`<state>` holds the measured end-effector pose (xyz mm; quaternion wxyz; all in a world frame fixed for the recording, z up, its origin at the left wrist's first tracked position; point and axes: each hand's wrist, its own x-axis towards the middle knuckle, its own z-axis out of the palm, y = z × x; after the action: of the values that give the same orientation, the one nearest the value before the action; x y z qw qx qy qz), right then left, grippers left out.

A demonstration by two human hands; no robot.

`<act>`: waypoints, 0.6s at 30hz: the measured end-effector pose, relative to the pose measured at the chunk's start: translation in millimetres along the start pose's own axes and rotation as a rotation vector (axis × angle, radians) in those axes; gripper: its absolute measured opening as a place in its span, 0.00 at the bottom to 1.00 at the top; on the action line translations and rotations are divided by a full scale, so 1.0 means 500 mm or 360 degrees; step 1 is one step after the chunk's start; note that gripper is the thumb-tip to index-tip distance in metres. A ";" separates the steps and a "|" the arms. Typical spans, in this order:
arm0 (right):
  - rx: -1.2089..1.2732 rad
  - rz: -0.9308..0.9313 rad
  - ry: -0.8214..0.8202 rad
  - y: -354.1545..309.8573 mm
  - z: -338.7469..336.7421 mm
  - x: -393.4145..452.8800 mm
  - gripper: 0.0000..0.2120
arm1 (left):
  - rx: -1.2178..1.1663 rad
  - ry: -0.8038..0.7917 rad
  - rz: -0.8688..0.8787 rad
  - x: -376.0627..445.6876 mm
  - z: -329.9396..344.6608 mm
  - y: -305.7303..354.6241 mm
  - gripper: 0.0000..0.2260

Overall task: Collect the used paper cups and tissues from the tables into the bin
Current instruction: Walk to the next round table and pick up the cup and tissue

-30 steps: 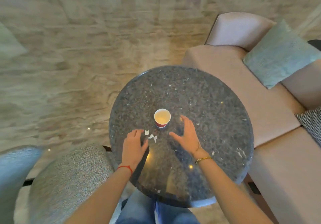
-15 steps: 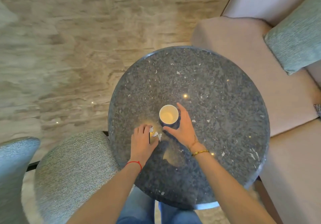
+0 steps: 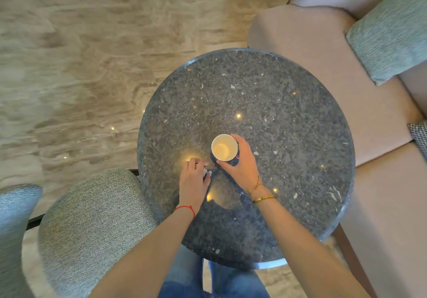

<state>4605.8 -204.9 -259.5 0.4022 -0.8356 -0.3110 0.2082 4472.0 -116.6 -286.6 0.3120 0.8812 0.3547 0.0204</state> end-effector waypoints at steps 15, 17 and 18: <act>0.0093 0.0098 0.0096 -0.006 -0.039 -0.033 0.33 | -0.0294 -0.0012 -0.0045 0.001 -0.053 -0.017 0.10; 0.0104 0.0099 0.0117 -0.015 -0.052 -0.045 0.34 | -0.0294 0.0045 -0.0027 0.000 -0.074 -0.016 0.10; 0.0112 0.0096 0.0132 -0.019 -0.059 -0.051 0.34 | -0.0298 0.0076 -0.0002 -0.003 -0.085 -0.016 0.09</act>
<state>4601.6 -233.8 -231.8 0.4374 -0.8378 -0.2612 0.1964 4455.1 -90.5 -256.7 0.3845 0.8472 0.3591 0.0740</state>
